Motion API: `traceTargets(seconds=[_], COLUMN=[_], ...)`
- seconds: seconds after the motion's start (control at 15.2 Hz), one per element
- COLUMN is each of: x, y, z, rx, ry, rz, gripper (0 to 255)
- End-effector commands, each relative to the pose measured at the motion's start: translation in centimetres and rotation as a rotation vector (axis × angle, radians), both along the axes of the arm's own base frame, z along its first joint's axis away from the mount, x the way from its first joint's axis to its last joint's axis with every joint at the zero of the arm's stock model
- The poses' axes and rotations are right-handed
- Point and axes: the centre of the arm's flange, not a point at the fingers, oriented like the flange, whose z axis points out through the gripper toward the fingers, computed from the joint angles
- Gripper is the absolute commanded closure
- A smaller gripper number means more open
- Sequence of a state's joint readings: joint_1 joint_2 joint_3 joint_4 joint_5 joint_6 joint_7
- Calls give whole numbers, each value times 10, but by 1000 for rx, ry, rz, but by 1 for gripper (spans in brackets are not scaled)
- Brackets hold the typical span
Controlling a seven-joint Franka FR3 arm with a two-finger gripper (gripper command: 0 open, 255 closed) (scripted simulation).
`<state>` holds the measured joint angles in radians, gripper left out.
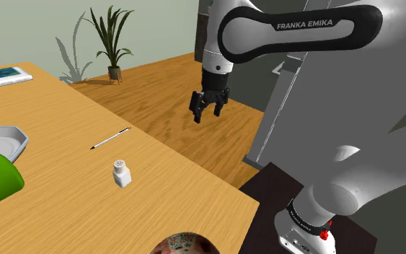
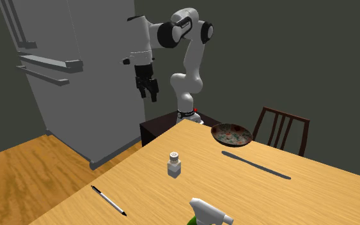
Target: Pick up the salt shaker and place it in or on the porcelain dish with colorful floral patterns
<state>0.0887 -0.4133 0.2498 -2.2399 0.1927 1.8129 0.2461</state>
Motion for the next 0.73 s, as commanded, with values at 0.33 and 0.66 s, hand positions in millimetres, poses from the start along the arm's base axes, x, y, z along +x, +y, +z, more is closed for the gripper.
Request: traceTargets(seconds=[0.33, 0.66], x=[38, 61], y=[83, 142], z=[-32, -55], rx=[9, 14], ry=[14, 24], rz=[69, 118], gripper=[0, 0])
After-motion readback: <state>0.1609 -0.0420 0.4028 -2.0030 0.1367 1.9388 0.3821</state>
